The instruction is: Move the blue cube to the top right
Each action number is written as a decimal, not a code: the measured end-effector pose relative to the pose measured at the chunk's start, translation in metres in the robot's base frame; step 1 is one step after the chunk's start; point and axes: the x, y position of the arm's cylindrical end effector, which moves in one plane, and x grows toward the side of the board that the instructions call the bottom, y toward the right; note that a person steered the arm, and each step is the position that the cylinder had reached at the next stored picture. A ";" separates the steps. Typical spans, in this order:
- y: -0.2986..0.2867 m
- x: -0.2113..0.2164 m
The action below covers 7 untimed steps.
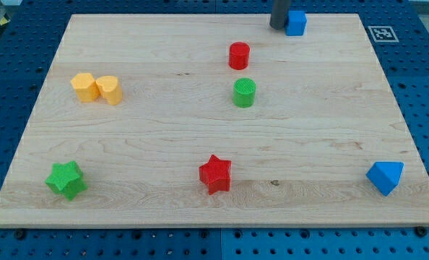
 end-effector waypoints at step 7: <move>0.059 0.013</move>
